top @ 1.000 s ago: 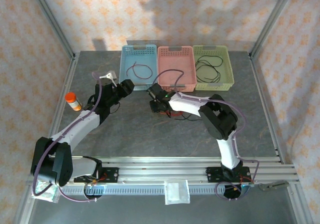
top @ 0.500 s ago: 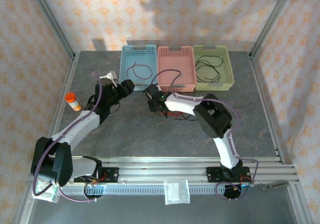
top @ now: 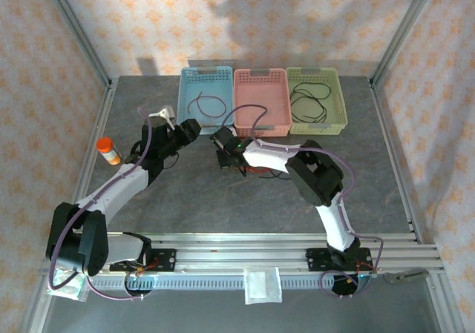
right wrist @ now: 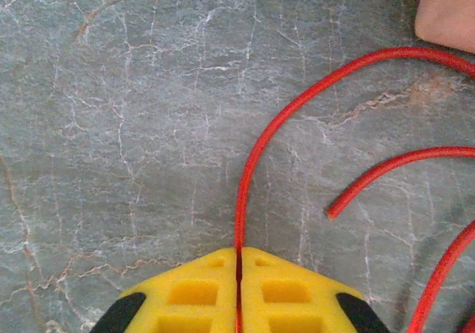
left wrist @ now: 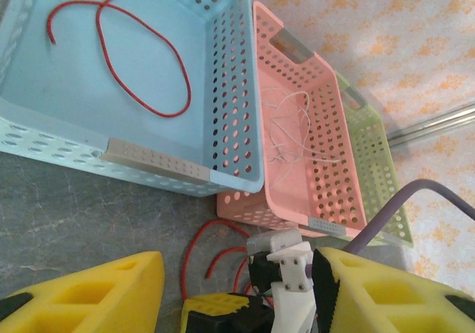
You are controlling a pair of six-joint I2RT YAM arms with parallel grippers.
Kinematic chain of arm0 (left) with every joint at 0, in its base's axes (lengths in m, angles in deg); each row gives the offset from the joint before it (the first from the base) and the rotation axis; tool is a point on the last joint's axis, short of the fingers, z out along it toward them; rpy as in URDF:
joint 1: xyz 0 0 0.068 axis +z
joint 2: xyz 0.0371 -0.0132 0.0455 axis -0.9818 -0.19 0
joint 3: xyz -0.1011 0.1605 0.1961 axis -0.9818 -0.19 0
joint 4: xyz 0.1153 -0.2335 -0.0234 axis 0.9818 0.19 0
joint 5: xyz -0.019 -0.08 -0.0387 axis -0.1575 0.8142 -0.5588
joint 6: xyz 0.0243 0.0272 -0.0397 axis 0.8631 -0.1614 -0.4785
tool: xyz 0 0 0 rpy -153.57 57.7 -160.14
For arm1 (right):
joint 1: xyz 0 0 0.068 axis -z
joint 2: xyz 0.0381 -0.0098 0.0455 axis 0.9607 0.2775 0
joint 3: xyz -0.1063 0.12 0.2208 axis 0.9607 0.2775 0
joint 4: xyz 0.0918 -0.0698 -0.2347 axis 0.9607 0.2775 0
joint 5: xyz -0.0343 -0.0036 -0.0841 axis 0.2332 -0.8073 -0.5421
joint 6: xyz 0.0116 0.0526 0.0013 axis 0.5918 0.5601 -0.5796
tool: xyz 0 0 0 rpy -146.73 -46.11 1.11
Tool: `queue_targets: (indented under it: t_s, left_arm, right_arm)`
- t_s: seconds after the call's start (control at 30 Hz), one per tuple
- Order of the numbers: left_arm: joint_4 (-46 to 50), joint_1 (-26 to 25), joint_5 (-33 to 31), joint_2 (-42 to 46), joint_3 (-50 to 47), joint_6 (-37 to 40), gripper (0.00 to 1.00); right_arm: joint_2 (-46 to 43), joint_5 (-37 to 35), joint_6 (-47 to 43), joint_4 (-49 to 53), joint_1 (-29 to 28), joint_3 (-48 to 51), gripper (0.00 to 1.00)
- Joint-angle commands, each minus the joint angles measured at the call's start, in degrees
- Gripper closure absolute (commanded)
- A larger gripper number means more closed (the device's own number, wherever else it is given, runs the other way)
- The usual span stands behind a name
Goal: Untangle the cables
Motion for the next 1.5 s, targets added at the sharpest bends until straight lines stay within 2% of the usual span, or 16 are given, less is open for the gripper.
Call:
queue_targets:
  t_s: [0.0,0.17,0.43,0.6,0.8,1.07,1.33,1.47]
  left_arm:
    - [-2.9,0.1,2.6,-1.0,0.7,0.8,0.43]
    - [-4.4,-1.3,4.0,-1.9,0.5,2.6,0.43]
    - [-14.0,-7.2,11.5,-6.9,0.1,5.1,0.42]
    - [-20.7,-11.6,17.1,-11.3,0.9,3.9,0.41]
    - [-23.8,-15.6,20.2,-15.5,3.2,3.6,0.41]
    - [-23.2,-18.7,18.4,-19.0,7.8,4.9,0.41]
    - [-22.1,-21.7,15.3,-22.8,13.5,6.2,0.41]
    - [-20.7,-22.8,11.3,-24.5,14.7,7.0,0.43]
  right_arm:
    - [-4.7,0.2,2.0,0.8,0.3,1.3,0.95]
    - [-12.8,3.5,5.2,-0.7,1.3,6.0,1.00]
    - [-27.0,12.8,14.8,-6.2,8.5,15.5,1.00]
    - [-32.1,18.6,21.3,-10.8,13.6,19.0,1.00]
    - [-36.2,20.0,28.7,-12.8,18.1,20.8,1.00]
    - [-37.6,26.5,35.8,-14.6,22.8,22.4,1.00]
    - [-39.2,28.3,41.9,-17.7,24.0,24.7,1.00]
    - [-40.1,29.1,43.6,-19.2,24.4,25.6,1.00]
